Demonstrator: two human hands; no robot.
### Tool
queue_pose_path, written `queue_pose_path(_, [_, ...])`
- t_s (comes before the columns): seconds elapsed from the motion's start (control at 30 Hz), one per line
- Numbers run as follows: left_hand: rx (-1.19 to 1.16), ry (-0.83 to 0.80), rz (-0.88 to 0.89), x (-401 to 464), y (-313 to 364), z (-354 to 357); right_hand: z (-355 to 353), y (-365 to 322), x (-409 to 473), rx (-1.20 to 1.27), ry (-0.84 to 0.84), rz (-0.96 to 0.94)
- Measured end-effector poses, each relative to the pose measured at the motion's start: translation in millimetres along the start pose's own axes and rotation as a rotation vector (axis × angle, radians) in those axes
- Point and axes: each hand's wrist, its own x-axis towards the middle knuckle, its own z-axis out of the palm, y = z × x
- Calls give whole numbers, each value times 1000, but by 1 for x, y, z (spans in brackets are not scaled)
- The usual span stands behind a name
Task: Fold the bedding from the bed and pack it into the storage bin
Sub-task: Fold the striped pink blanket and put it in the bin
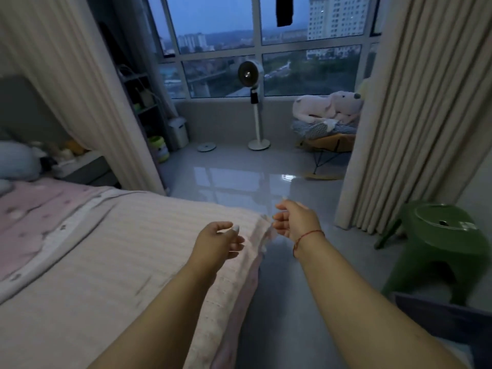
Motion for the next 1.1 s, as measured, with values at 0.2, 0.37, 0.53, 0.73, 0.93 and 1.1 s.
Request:
queue_pose_path(0.2, [-118,239,-13,-12,-16,-115,113,20,-23,11,-225,49])
queue_pose_path(0.37, [-191,469,-47,-31,-37,-190,188,35,-35,-18,-419,73])
queue_pose_path(0.53, [-253,744,-92,-66,-53,-240,259,59,-45,-90,-647,156])
queue_pose_path(0.73, [-371,1050,-165,-116,-77,-269,325,92,-78,-214,-943,257])
queue_pose_path(0.93, [-453,1302,-215,-185,-110,-271,350,131,-143,-310,-1186,391])
queue_pose_path(1.1, [-524,1488,-249,-252,-137,-274,358,164,-210,-429,-1339,421])
